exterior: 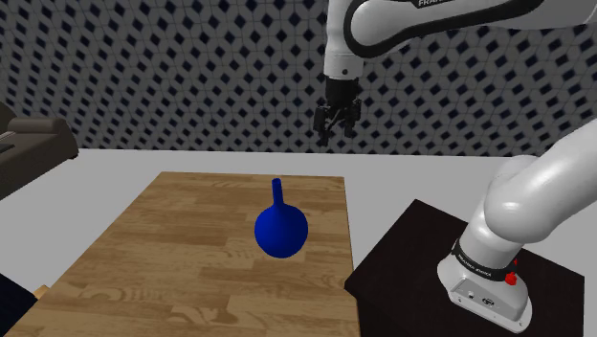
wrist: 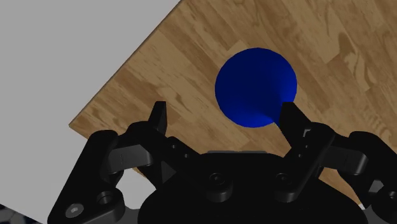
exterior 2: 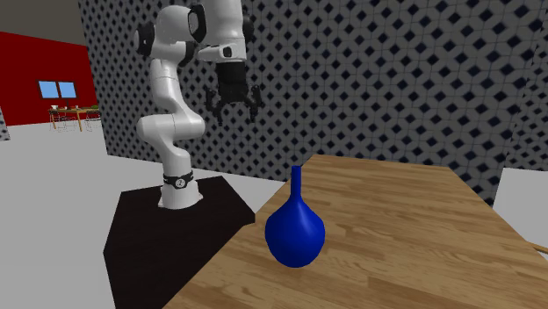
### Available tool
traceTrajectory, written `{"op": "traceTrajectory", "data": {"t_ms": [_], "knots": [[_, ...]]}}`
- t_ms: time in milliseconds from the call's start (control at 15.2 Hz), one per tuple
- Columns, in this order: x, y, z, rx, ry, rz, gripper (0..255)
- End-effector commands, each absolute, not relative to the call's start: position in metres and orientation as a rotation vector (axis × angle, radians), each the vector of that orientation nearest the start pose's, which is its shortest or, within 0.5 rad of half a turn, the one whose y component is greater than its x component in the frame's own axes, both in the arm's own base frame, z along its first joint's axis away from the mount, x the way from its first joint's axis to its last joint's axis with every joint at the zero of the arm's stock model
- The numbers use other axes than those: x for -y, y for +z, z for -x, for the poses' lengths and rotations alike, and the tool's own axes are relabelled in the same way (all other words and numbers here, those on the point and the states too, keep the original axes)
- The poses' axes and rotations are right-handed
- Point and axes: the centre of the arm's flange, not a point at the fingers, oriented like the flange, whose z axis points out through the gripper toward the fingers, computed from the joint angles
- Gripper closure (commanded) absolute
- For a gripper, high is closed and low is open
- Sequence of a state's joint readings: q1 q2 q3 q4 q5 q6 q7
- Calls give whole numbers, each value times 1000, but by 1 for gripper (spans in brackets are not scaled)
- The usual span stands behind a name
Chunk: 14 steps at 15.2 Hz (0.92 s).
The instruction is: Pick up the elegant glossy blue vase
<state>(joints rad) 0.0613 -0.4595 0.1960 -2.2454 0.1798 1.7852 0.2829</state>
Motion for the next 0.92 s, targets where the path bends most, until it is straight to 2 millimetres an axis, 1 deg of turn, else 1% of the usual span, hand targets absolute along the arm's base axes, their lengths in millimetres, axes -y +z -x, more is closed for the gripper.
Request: {"op": "traceTrajectory", "data": {"t_ms": [0, 792, 858], "knots": [[-149, 527, -413, -137, 48, 3052, 0], [-259, 457, -505, -173, 68, 3048, 0], [-262, 455, -508, -174, 68, 3048, 0]]}}
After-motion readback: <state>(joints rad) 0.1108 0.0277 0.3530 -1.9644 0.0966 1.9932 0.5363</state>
